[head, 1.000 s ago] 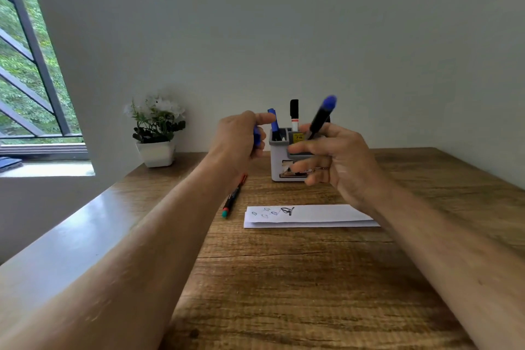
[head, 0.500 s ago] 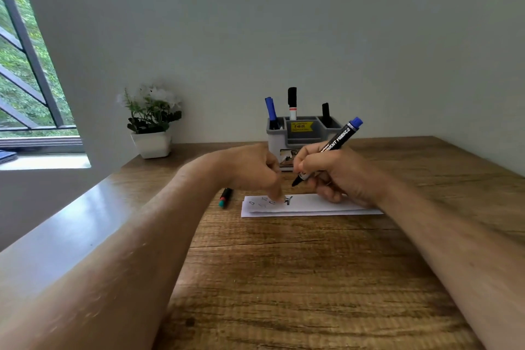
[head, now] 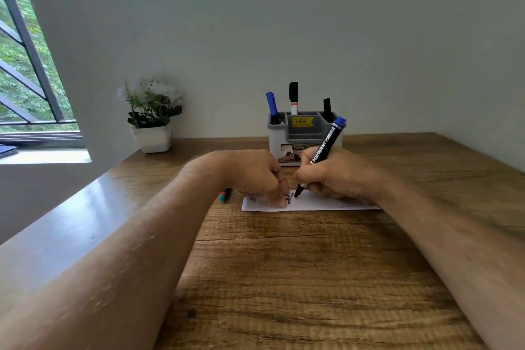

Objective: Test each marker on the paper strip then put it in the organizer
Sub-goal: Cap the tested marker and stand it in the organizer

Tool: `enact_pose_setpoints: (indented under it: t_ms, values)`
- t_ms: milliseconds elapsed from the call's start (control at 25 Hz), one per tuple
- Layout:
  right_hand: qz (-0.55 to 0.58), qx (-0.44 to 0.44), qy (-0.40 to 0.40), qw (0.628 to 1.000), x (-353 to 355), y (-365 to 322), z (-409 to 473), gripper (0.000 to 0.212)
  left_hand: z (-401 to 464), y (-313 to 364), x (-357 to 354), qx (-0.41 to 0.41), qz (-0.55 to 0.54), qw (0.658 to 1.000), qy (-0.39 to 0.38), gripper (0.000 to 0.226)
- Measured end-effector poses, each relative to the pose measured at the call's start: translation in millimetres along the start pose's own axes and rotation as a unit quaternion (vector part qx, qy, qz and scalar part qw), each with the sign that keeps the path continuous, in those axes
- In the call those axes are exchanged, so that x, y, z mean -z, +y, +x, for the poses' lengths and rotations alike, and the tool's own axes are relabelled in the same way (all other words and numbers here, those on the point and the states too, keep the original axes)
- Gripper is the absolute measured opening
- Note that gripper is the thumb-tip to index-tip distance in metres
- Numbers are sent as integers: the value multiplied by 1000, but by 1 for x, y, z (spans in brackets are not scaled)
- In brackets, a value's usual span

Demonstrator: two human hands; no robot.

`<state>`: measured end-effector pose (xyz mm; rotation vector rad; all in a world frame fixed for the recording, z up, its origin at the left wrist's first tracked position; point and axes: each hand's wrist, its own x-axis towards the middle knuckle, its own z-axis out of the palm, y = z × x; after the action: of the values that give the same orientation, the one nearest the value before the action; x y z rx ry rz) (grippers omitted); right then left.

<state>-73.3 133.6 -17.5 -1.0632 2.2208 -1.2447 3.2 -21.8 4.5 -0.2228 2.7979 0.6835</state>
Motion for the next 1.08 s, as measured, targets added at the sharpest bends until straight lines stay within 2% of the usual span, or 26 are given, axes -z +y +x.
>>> enact_pose_setpoints:
  t_ms: [240,440,640,800,1080]
  values:
    - [17,-11,-6,1000,1,0,1,32,1,-1,1,5,-6,1000,-7,11]
    - [-10,-4,20,1000,-2,0,0,23,1,-1,0,4,-7,1000,-9,11]
    - [16,-15,25,999,1,1,-1,28,2,-1,0,10,-9,1000,-14,11]
    - [-9,0,14,1000,-2,-1,-2,22,2,-1,0,9,-6,1000,-14,11]
    - [-9,-11,20,1000,1,0,-1,29,2,-1,1,10,-9,1000,-15,10]
